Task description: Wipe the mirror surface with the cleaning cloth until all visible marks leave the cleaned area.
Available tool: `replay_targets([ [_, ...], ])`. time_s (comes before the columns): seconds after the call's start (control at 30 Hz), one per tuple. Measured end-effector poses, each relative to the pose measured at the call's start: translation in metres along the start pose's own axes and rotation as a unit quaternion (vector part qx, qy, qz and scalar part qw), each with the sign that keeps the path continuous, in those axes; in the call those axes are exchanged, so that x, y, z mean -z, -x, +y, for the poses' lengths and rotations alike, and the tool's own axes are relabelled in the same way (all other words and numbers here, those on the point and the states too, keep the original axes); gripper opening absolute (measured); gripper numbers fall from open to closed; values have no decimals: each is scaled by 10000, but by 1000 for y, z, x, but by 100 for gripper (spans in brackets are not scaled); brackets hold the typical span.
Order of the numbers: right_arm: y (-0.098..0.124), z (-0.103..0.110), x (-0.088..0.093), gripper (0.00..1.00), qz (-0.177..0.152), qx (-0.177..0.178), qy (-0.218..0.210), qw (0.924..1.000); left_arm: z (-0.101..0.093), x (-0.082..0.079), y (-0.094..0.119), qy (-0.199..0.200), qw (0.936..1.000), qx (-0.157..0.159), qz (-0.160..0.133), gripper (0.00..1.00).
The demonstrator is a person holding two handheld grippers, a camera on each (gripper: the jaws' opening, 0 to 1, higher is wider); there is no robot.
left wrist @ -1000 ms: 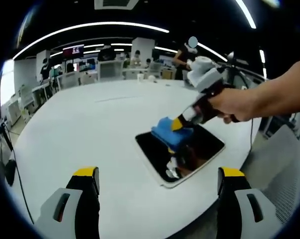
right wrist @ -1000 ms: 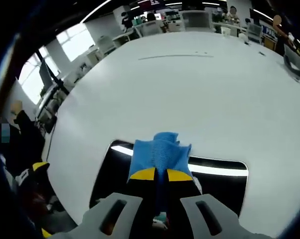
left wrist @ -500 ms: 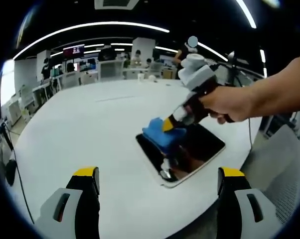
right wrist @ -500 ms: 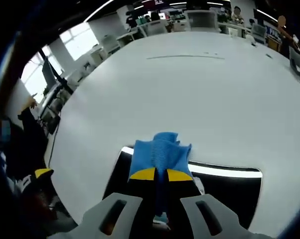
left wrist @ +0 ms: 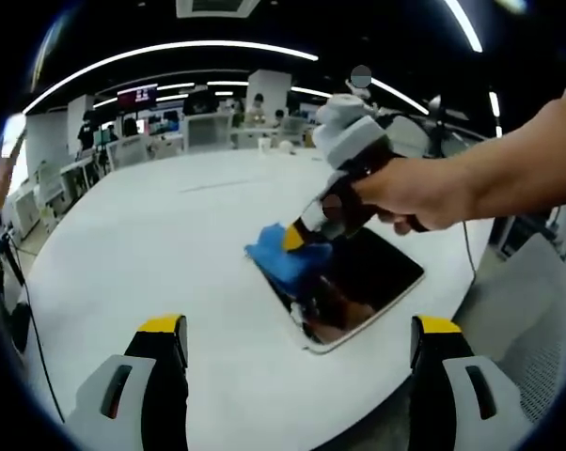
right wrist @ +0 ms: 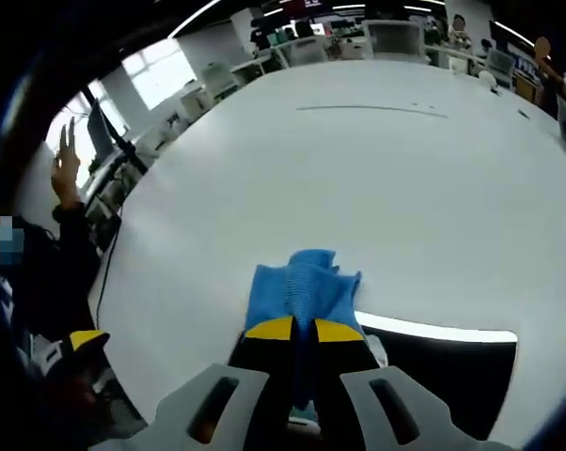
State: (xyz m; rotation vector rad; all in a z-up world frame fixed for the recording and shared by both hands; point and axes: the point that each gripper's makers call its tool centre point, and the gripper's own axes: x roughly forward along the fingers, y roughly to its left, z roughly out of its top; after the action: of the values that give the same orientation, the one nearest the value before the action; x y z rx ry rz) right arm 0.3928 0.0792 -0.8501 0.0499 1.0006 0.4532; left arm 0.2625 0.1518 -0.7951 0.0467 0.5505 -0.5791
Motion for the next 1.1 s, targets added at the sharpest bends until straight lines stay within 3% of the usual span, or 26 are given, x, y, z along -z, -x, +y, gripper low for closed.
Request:
replay_targets([
  [0.57,-2,9,-2,1,-18,-28,87,10000,1,-1,-1,-2,10000,-3,-18,99],
  [1.1,0,9,7,1,41,-59,161,9998,1,-1,0,1,10000,-19,-6,99],
])
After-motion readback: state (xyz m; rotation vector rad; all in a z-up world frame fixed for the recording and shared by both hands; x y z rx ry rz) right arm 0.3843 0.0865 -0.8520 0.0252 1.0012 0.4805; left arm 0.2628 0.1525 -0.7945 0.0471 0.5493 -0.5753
